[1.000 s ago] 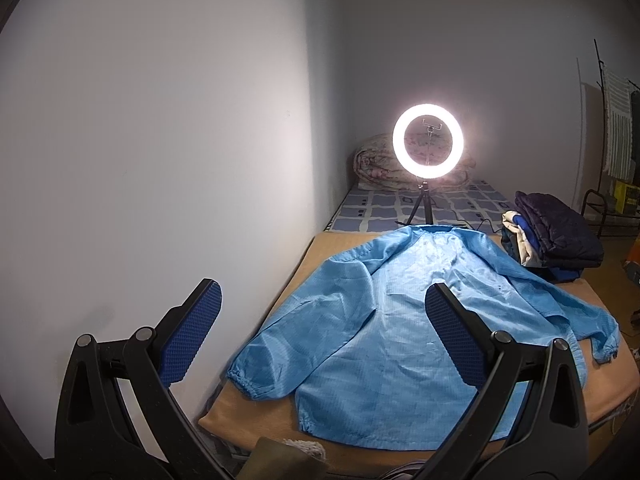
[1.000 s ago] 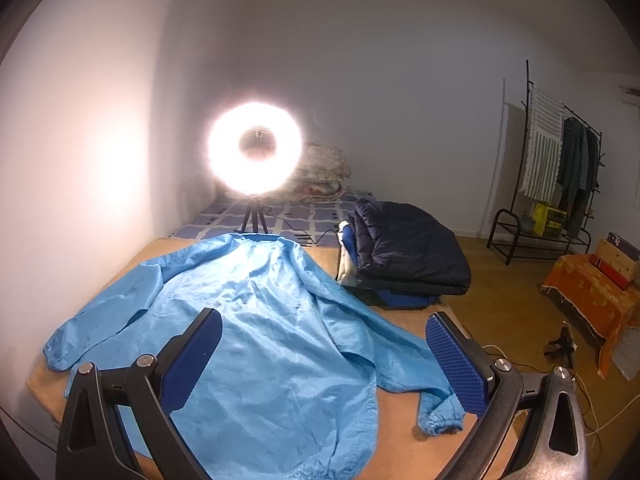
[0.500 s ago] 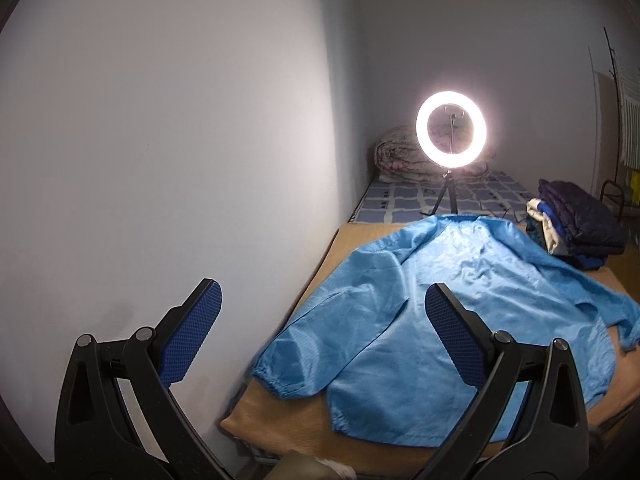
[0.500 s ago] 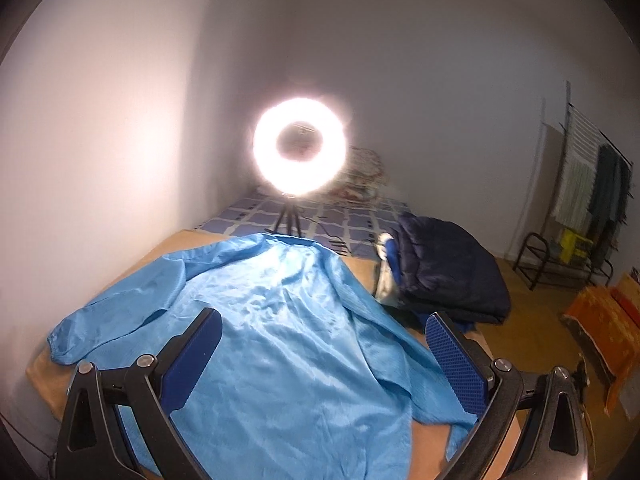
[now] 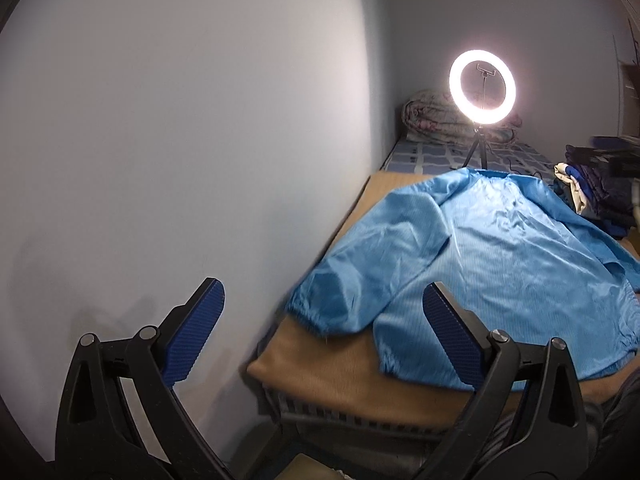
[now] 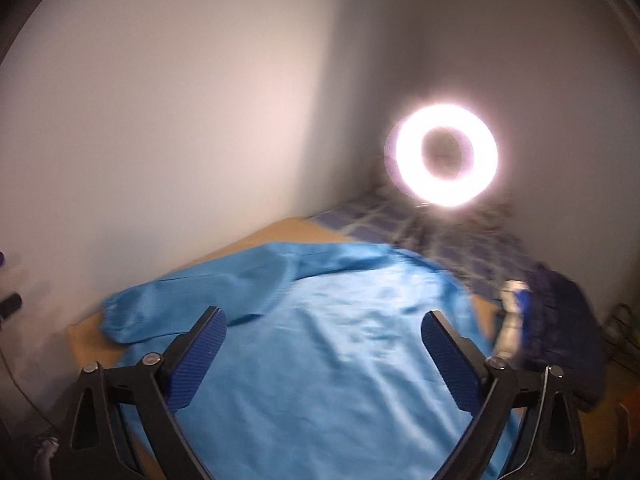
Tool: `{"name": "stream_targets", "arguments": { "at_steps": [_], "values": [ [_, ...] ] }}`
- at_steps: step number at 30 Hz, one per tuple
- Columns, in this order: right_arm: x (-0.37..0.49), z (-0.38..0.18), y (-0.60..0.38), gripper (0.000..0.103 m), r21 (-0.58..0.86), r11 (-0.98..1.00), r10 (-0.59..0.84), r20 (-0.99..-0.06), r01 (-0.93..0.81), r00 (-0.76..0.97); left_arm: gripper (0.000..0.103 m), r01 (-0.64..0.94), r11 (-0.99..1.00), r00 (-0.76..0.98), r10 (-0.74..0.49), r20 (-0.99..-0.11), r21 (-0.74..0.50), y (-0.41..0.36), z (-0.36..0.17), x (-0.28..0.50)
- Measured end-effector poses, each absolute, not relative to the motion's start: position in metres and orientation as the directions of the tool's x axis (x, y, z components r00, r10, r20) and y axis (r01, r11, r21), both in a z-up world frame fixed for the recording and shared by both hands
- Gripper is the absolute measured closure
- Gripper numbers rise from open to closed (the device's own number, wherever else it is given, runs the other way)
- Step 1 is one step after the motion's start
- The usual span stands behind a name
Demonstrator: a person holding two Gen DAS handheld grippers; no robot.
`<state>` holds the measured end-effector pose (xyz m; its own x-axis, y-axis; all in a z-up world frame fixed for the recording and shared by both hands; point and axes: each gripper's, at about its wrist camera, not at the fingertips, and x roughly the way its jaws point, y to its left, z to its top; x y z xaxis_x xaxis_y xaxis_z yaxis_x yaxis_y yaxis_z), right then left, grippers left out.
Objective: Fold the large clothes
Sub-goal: 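Move the right tool to the jacket's sleeve cuff and close on it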
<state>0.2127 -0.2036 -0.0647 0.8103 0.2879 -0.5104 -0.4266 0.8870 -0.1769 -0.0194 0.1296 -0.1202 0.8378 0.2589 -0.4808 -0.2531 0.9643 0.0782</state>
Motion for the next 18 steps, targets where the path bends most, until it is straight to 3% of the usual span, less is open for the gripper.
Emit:
{"name": "stream_targets", "arguments": {
  "at_steps": [7, 18],
  "values": [
    [0.251, -0.103, -0.095, 0.018, -0.008, 0.743, 0.486, -0.681, -0.669, 0.548, 0.002, -0.289, 0.954, 0.805, 0.287, -0.519, 0.080, 0.145, -0.137, -0.048],
    [0.291, -0.184, 0.037, 0.024, 0.295, 0.625, 0.582, -0.794, -0.723, 0.178, 0.002, -0.347, 0.937, 0.750, 0.300, -0.590, 0.036, 0.185, -0.156, -0.068]
  ]
}}
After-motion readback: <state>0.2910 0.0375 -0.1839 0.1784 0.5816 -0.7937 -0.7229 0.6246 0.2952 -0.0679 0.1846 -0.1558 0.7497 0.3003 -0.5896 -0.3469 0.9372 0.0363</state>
